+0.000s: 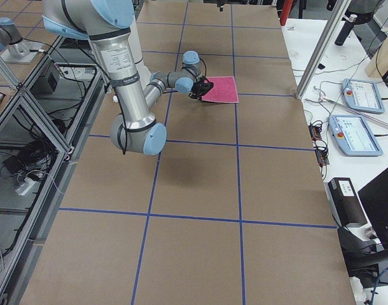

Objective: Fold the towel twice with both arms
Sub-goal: 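Bring the left gripper to the other near towel corner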

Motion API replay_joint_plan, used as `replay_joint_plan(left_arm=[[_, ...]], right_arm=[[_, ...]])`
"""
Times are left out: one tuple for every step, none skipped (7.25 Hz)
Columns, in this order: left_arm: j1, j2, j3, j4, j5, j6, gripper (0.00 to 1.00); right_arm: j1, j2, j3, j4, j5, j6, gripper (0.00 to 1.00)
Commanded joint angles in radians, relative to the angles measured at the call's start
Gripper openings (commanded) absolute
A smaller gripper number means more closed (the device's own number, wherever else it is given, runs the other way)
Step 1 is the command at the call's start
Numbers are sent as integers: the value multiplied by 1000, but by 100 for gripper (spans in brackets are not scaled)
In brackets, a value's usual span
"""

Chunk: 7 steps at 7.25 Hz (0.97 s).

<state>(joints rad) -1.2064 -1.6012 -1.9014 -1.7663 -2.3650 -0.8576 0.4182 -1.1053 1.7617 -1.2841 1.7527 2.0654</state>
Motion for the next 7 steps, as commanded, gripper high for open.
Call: replay_joint_plan(left_arm=[[191, -125, -8, -24, 141, -288, 99], [302, -176, -11, -24, 220, -417, 99], [414, -243, -8, -22, 312, -549, 99], [497, -276, -8, -22, 378, -636, 99], [566, -314, -4, -16, 421, -711, 98], [629, -336, 1, -16, 465, -774, 98], [680, -367, 5, -15, 489, -849, 97]], right_arm=[[-4, -24, 34, -1, 2, 2, 0], [-9, -28, 35, -1, 1, 4, 0], [-15, -31, 45, -1, 1, 8, 0], [-19, -40, 57, -1, 2, 21, 0], [-27, -56, 74, -1, 2, 25, 0], [-33, -71, 93, -1, 2, 28, 0], [-41, -83, 108, -1, 2, 50, 0]])
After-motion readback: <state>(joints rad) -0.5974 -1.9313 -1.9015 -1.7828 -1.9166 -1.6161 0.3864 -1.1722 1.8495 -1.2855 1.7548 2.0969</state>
